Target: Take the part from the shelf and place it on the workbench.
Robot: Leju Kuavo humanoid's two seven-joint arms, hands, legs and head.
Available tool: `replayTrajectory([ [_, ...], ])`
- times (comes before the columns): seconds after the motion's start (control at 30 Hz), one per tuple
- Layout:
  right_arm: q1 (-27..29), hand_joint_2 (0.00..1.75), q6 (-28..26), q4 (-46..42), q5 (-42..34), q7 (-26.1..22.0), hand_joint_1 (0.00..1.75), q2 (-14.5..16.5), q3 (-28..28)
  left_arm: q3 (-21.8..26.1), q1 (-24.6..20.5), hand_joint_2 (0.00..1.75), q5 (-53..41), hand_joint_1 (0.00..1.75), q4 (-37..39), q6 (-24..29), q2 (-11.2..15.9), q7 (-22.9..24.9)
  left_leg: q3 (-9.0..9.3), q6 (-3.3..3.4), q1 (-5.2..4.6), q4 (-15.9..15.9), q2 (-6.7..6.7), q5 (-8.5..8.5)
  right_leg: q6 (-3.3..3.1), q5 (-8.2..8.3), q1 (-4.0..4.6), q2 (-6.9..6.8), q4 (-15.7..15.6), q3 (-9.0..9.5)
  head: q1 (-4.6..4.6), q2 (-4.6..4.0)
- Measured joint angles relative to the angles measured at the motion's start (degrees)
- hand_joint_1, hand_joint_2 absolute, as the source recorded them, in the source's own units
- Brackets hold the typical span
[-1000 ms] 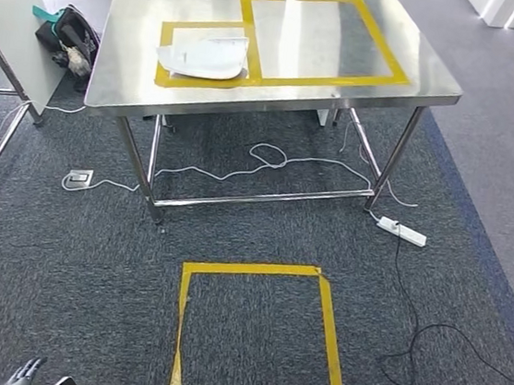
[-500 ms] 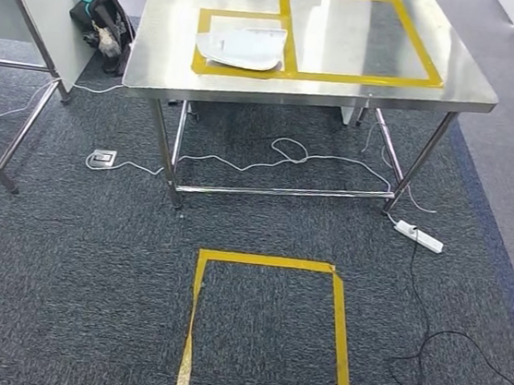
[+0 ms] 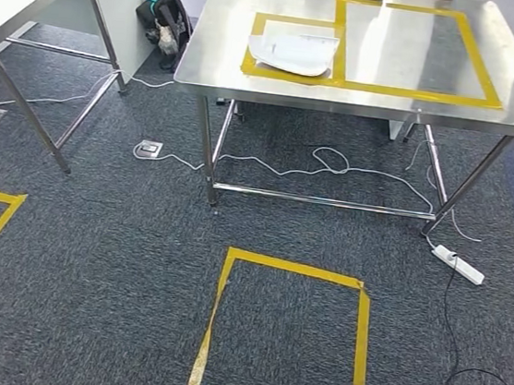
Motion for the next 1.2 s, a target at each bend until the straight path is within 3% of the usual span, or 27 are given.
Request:
replayTrajectory([
  [0.03,0.0,0.0,0.0,0.0,-0.1,0.0,0.0,0.0,0.0,0.3,0.0,0.0,0.3,0.0,0.1,-0.6,-0.1,0.9,-0.7,-0.31,-0.08,1.4,1.37,-1.04,-0.24,0.23,-0.13,-0.69,-0.2,-0.07,-0.21,0.0],
  [0.1,0.1,0.0,0.1,0.0,-0.2,0.0,0.0,0.0,0.0,0.6,-0.2,0.0,0.6,0.0,0.1,-1.6,-0.4,2.4,-3.28,-0.88,-0.11,7.2,4.2,-4.78,-0.48,0.41,-0.14,-2.28,-0.2,-0.21,-0.64,0.0],
  [0.17,0.3,0.0,0.1,0.0,-0.3,0.1,0.0,0.0,0.0,1.1,-0.5,0.0,0.8,0.0,0.1,-2.4,-0.6,4.1,-6.25,-1.32,0.06,14.1,4.98,-8.05,-0.56,0.43,-0.11,-4.08,-0.2,-0.39,-0.78,0.0],
  [0.2,0.3,0.0,0.1,0.0,-0.3,0.2,0.0,0.0,0.0,1.4,-0.5,0.0,0.9,0.0,0.2,-2.7,-0.8,4.9,-6.75,-1.44,0.14,15.6,5.0,-8.29,-0.56,0.43,-0.11,-4.87,-0.2,-0.46,-0.79,0.0],
  [0.23,0.3,0.0,0.1,0.0,-0.3,0.2,0.0,0.0,0.0,1.6,-0.4,0.0,1.0,0.0,0.2,-3.0,-0.9,5.6,-6.17,-1.5,0.21,15.0,5.11,-7.43,-0.55,0.42,-0.13,-5.57,-0.2,-0.47,-0.79,0.0],
  [0.27,0.2,0.0,0.1,0.0,-0.3,0.3,0.0,0.0,0.0,1.6,-0.3,0.0,1.0,0.0,0.2,-3.2,-1.0,6.3,-4.57,-1.51,0.26,12.4,5.47,-5.75,-0.5,0.39,-0.15,-6.21,-0.2,-0.42,-0.8,0.0],
  [0.33,0.2,0.0,0.0,0.0,-0.3,0.4,0.0,0.0,0.0,1.8,-0.3,0.0,0.9,0.0,0.2,-3.4,-1.1,7.3,-0.2,-1.47,0.13,4.7,7.87,-2.48,-0.09,0.16,0.03,-7.35,-0.1,-0.29,-0.87,0.0],
  [0.4,0.1,0.0,-0.1,0.0,-0.3,0.6,0.0,0.0,0.0,1.9,-0.6,0.0,0.7,0.0,0.2,-3.6,-1.3,8.4,1.87,-0.68,-0.11,0.4,9.57,-1.53,0.53,-0.12,0.47,-8.43,0.1,-0.28,-0.76,0.0],
  [0.47,0.1,0.0,-0.1,0.0,-0.3,0.7,0.0,0.0,0.0,2.1,-0.6,0.0,0.4,0.0,0.2,-4.1,-1.6,10.0,1.68,0.47,-0.29,0.0,8.71,-1.61,0.99,-0.27,0.59,-9.5,0.1,-0.08,-0.58,0.0],
  [0.53,0.0,0.0,-0.1,0.0,-0.3,0.8,0.0,-0.1,0.0,2.3,-0.3,0.0,0.0,0.0,0.2,-4.6,-2.0,11.1,1.56,1.23,-0.23,-0.1,7.61,-1.43,1.58,-1.41,0.3,-7.82,1.2,-0.41,-0.49,0.0],
  [0.57,0.0,0.0,0.0,0.0,-0.4,0.8,0.0,-0.1,0.0,2.4,-0.4,0.0,-0.2,0.0,0.3,-4.8,-2.2,11.5,1.49,1.62,-0.14,-0.2,7.05,-1.3,1.85,-2.89,0.17,-6.15,3.4,-1.32,-0.41,0.0],
  [0.63,0.2,0.0,0.4,0.0,-0.6,0.8,0.0,-0.2,0.0,2.4,-0.6,0.0,-0.5,0.0,0.3,-5.0,-2.7,11.8,1.22,2.18,-0.12,-0.2,5.71,-1.1,2.05,-6.91,0.06,-3.23,11.0,-4.72,-0.27,0.0],
  [0.67,0.3,0.0,0.6,0.0,-0.7,0.8,0.0,-0.3,0.0,2.4,-0.8,0.0,-0.6,0.0,0.3,-5.0,-2.9,11.8,1.08,2.35,-0.17,-0.2,4.9,-1.01,2.02,-8.39,0.06,-2.84,14.8,-6.48,-0.25,0.0],
  [0.7,0.4,0.0,0.7,0.0,-0.7,0.8,0.0,-0.4,0.0,2.4,-0.8,0.0,-0.6,0.0,0.3,-5.0,-3.1,11.9,1.0,2.41,-0.22,-0.2,4.05,-0.93,1.94,-8.86,0.06,-2.71,17.0,-7.58,-0.25,0.0],
  [0.73,0.5,0.0,0.8,0.0,-0.8,0.8,0.0,-0.5,0.0,2.4,-0.8,0.0,-0.7,0.0,0.3,-5.0,-3.3,11.9,0.98,2.43,-0.25,-0.1,3.24,-0.87,1.81,-8.15,0.06,-2.64,17.0,-7.65,-0.26,0.0],
  [0.77,0.5,0.0,0.9,0.0,-0.9,0.8,0.0,-0.6,0.0,2.4,-0.8,0.0,-0.8,0.0,0.3,-5.1,-3.6,12.0,1.0,2.37,-0.26,-0.1,2.41,-0.8,1.64,-6.4,0.05,-2.4,14.7,-6.59,-0.26,0.0],
  [0.83,0.5,0.0,1.1,0.0,-1.3,0.9,0.0,-0.9,-0.1,2.4,-0.8,0.0,-1.4,0.0,0.3,-5.8,-4.1,12.4,0.97,2.07,-0.29,0.0,0.81,-0.6,1.28,-2.43,-0.13,-0.26,6.5,-2.77,-0.26,0.0],
  [0.87,0.5,0.0,1.2,0.0,-1.4,1.0,0.0,-1.0,-0.1,2.4,-1.0,0.0,-1.9,0.0,0.3,-6.2,-4.3,12.6,0.81,1.83,-0.31,0.0,0.05,-0.46,1.18,-1.34,-0.28,0.99,3.1,-1.26,-0.27,0.0],
  [0.93,0.5,0.0,1.4,0.0,-1.6,1.4,0.0,-1.2,-0.2,2.3,-1.2,0.0,-2.7,0.0,0.3,-6.8,-4.6,12.9,0.32,1.2,-0.22,0.1,-1.18,-0.09,1.06,-1.15,-0.34,2.31,0.6,-0.19,-0.31,0.0],
  [0.97,0.5,0.0,1.5,0.0,-1.6,1.6,0.0,-1.2,-0.2,2.3,-1.2,0.0,-3.0,0.0,0.3,-7.1,-4.8,13.1,0.05,0.82,-0.07,0.0,-1.8,0.16,0.9,-1.04,-0.3,1.77,0.5,-0.12,-0.33,0.0],
  [1.0,0.4,0.0,1.5,0.0,-1.6,1.9,0.0,-1.2,-0.2,2.2,-1.2,0.0,-3.4,0.0,0.3,-7.4,-5.0,13.2,-0.18,0.47,0.0,0.1,-1.6,0.18,0.61,-0.84,-0.29,1.1,0.4,-0.02,-0.33,0.0],
  [1.07,0.3,0.0,1.5,0.0,-1.3,2.5,0.0,-1.2,-0.2,1.9,-1.3,0.0,-4.0,0.0,0.3,-8.1,-5.4,13.6,-1.43,-0.15,-0.12,2.4,0.96,-1.44,-0.02,-0.39,-0.42,-0.38,0.2,0.13,-0.63,0.0],
  [1.13,0.4,0.0,1.3,0.0,-1.0,2.9,0.0,-1.2,-0.2,1.5,-1.8,0.0,-4.3,0.0,0.3,-8.7,-5.9,13.6,-4.49,-0.6,-0.2,9.0,4.08,-5.28,-0.29,-0.27,-0.36,-2.13,0.1,0.04,-0.93,0.0],
  [1.2,0.4,0.0,1.2,0.0,-0.9,3.1,0.0,-1.2,-0.2,1.2,-2.3,0.0,-4.4,0.0,0.3,-9.2,-6.3,13.3,-7.38,-0.84,-0.09,15.5,4.85,-7.82,-0.33,-0.29,-0.25,-4.07,0.1,-0.08,-0.96,0.0],
])
